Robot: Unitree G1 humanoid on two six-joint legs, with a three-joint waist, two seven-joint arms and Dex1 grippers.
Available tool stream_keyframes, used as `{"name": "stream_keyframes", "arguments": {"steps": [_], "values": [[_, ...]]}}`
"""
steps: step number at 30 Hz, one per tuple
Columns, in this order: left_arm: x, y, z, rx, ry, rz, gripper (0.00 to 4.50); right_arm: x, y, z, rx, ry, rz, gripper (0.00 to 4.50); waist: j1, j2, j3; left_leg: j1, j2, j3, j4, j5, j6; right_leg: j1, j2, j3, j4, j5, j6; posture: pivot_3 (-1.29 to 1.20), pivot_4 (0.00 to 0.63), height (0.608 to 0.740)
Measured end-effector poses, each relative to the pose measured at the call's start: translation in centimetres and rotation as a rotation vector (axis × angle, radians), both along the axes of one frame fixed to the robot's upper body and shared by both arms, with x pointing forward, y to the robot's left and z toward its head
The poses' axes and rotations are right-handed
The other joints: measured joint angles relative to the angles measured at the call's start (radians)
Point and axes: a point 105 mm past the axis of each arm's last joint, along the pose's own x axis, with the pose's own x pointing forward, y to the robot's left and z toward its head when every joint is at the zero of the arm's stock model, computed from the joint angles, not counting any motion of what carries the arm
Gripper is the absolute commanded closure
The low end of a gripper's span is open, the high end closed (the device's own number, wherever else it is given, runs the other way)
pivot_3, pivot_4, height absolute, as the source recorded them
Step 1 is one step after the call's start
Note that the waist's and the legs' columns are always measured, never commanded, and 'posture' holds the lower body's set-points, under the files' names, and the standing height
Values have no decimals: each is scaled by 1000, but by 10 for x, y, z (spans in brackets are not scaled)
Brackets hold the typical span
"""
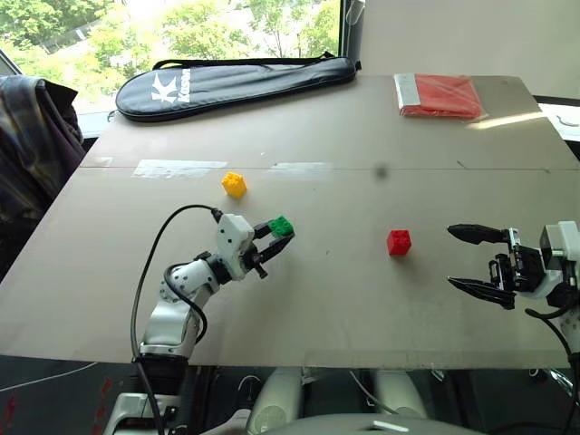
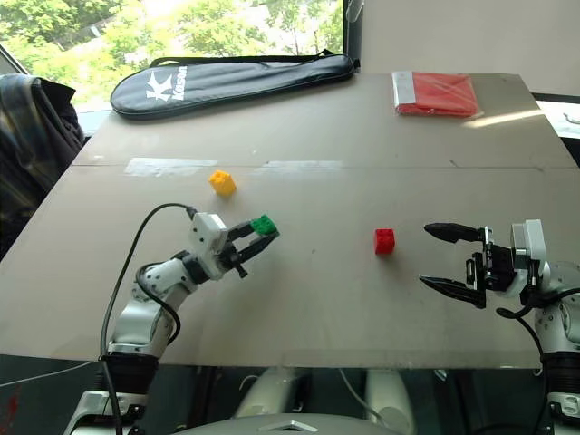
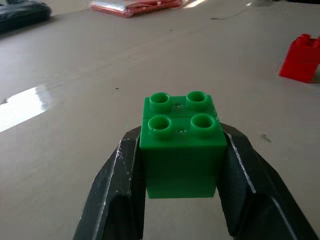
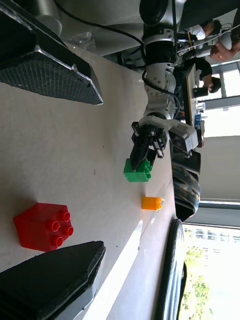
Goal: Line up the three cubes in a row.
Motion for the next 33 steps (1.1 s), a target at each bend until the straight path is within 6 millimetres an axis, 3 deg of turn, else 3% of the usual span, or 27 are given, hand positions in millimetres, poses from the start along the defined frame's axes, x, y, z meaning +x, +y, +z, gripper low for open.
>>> {"name": "stream_keyframes", "arguments": {"steps": [5, 9, 16, 32, 33], "values": [[13, -44, 0, 131, -2, -344, 3199, -8, 0, -3, -12, 4, -14, 0, -3, -1, 0, 0, -3, -1, 0, 0, 0, 0, 0, 1, -1, 0, 0, 0, 150, 692], [22, -59, -2, 194, -35, -437, 3199, -12, -5, -5, -14, 15, -53, 0, -13, -1, 0, -1, -3, -1, 0, 0, 0, 0, 0, 0, -1, 0, 1, 0, 150, 692], [22, -70, -11, 214, -9, -503, 3199, -14, -10, -5, -16, 5, -117, 0, -30, -2, 1, 0, -2, -2, 0, 0, 1, 0, 0, 1, 1, -1, 1, 0, 150, 692], [26, -73, -14, 177, 66, -460, 3199, -14, -5, -2, -18, -14, -119, 0, -27, -2, 1, 1, -3, -5, 5, 0, 1, 3, 0, 0, 1, 0, 3, 0, 150, 692], [26, -74, -14, 175, 68, -459, 2699, -14, -6, -3, -20, -10, -118, 0, -27, -2, 1, 0, -3, -5, 6, 0, 1, 4, 0, -1, 1, 0, 3, 0, 150, 692]]}}
